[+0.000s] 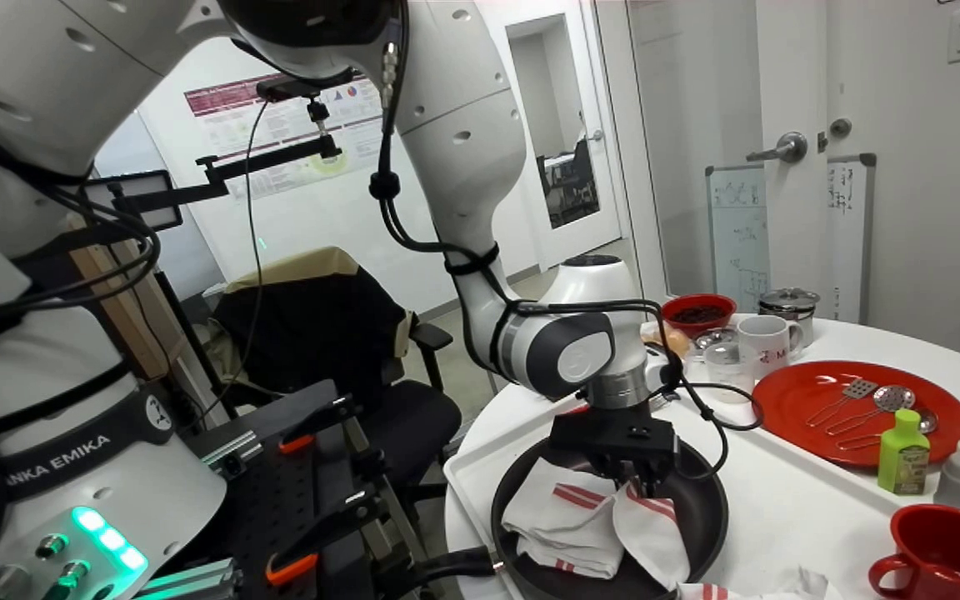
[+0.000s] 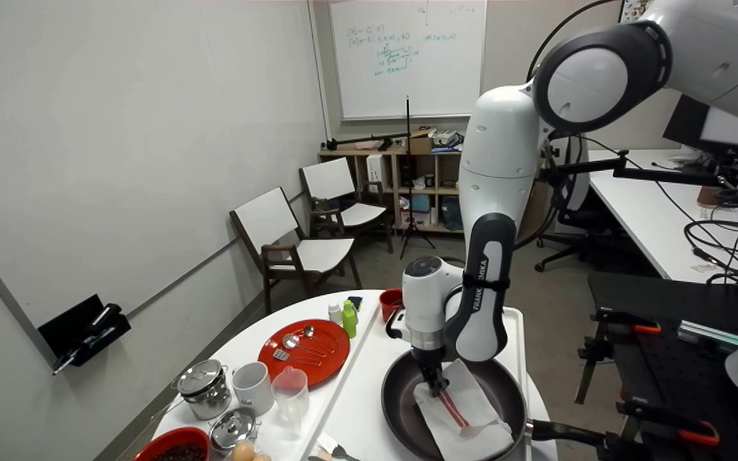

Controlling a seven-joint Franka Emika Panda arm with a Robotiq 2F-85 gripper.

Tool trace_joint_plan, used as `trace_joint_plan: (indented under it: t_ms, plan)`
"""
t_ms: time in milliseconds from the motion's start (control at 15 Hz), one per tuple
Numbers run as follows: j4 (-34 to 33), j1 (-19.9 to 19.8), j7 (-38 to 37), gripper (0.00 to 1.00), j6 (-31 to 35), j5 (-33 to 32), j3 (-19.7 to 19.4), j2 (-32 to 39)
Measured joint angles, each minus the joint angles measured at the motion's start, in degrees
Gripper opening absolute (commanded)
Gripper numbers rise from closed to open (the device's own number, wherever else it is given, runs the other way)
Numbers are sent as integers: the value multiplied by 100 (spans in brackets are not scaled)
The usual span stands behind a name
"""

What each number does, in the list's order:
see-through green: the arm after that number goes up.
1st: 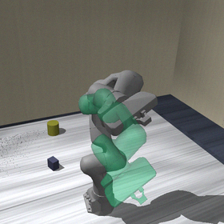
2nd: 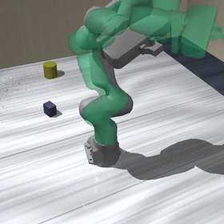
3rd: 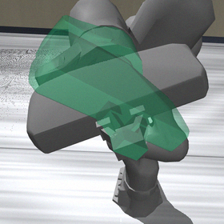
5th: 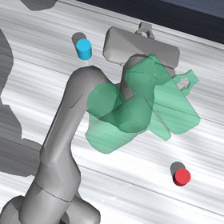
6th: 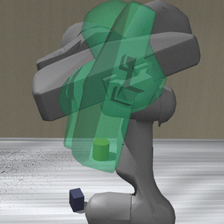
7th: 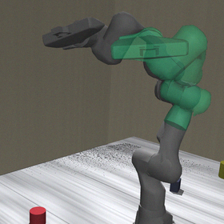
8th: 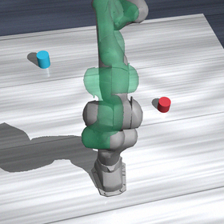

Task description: Use the red and white towel to wipe the pan

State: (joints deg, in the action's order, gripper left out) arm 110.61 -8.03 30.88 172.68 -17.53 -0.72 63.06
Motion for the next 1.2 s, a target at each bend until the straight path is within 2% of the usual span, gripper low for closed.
trace_joint_plan:
  t_ms: [667, 867, 1200]
  plan:
    - [-518, -65, -299, 1, -98, 9, -65, 147]
    - [-629, -71, -359, 1, -74, 11, 62, 115]
    - [-642, -81, -315, 1, -116, 2, 491, 89]
